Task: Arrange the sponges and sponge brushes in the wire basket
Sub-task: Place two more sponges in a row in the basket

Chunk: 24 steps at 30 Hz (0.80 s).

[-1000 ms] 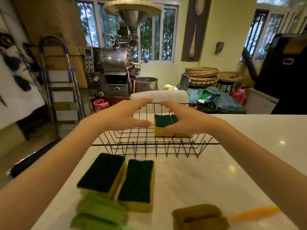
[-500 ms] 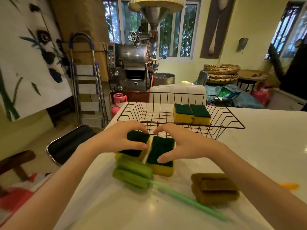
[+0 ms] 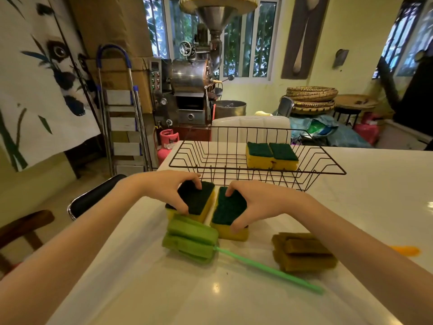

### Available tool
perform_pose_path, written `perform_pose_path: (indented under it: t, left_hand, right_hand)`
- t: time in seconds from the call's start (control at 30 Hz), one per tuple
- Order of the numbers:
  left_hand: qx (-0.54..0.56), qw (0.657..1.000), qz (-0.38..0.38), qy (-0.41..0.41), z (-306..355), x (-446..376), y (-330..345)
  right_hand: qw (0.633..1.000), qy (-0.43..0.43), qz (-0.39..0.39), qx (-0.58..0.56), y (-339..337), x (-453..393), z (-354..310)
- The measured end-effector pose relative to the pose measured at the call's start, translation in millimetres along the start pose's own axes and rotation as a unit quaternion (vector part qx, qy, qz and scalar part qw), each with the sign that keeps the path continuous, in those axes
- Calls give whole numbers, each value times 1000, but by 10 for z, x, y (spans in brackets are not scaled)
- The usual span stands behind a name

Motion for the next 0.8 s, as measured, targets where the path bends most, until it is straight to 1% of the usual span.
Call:
perform_pose_path:
  t: [0.1,0.2,0.37,0.47,0.63,0.8]
  left_hand:
    - [-49,998,-15,-27,85,-84,-53]
    - [-53,998,-28,-31,126,-131,-75]
    - [-67,998,1,-18,159,-136,-81]
    - [-53,998,14,-3,211,-79,-141]
    - [-45,999,8,6,372,38,-302]
    - [-56,997,43,19,544,128,-594]
  right_hand:
    - [1000,12,-11,22,-29,-25,-8]
    - [999,12,-20,34,-46,-45,4]
    - [999,-4,2,45,-46,-51,25]
    - [1000,-14,10,18,-124,-5,53]
    - [999,-36,14,-29,-394,118,63]
    - [997,-58,34,-41,-715,184,79]
Point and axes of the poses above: each hand's wrist, its own x-axis away from the middle knuckle, its own y-axis out of the palm, z = x × y, the point moved 1 cm from there along -x, towards the middle knuckle, and after that the axes turned 3 degrees about -z, right-handed, at the moved point
